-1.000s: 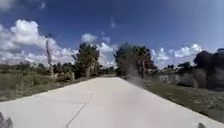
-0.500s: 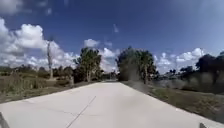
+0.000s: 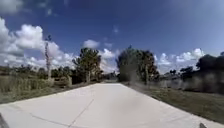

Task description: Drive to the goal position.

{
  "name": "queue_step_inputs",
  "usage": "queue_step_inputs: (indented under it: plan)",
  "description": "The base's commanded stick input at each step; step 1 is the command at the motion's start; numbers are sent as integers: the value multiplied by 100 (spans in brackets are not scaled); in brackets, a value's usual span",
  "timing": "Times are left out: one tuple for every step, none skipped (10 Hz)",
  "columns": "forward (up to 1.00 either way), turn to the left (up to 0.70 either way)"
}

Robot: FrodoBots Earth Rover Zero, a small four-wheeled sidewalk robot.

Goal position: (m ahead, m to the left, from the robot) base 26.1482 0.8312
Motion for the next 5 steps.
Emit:
queue_step_inputs:
  plan:
    - [70,0]
    - [70,0]
    - [70,0]
    - [70,0]
    - [70,0]
